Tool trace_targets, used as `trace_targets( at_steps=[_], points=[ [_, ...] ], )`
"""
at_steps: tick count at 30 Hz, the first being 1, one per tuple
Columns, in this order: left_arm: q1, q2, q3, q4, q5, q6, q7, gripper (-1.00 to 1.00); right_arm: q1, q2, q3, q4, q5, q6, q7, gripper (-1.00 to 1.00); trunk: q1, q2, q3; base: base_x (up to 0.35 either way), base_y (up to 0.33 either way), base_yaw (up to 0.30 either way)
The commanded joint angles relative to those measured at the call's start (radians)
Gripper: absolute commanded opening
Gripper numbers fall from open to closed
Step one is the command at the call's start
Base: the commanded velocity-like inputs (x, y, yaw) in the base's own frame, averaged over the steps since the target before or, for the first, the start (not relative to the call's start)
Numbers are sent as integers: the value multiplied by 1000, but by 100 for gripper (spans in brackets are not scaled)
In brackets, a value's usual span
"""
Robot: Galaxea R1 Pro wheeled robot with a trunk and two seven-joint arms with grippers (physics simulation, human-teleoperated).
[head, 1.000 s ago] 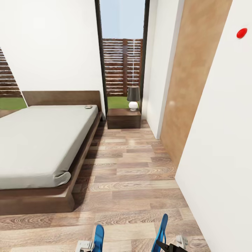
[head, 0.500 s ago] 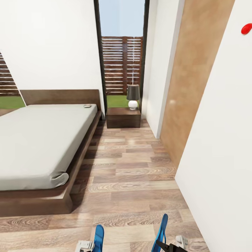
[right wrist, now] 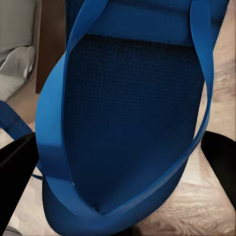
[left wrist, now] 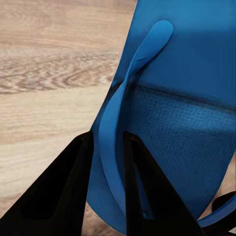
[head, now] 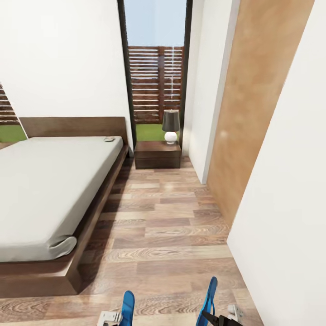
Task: In the bedroom, move the book from the bed onto either nightstand, and place the two sandals side by side next to the bed.
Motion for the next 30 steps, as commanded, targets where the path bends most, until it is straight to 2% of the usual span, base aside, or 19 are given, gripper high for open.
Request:
trace_targets(
  at_steps=[1, 22, 30],
  points=[
    [-1, 0, 8, 1, -12, -6, 1, -100, -2, 0, -3, 4, 1, -7, 4, -100, 0, 0, -1, 319, -19, 113],
    [-1, 0, 8, 1, -12, -6, 2, -100, -2, 0, -3, 4, 1, -7, 4, -100, 0, 0, -1, 327, -2, 8],
    [-1, 0, 8, 1, -12, -6, 2, -100, -2, 0, -3, 4, 1, -7, 4, -100, 0, 0, -1, 287, -158, 0]
  ],
)
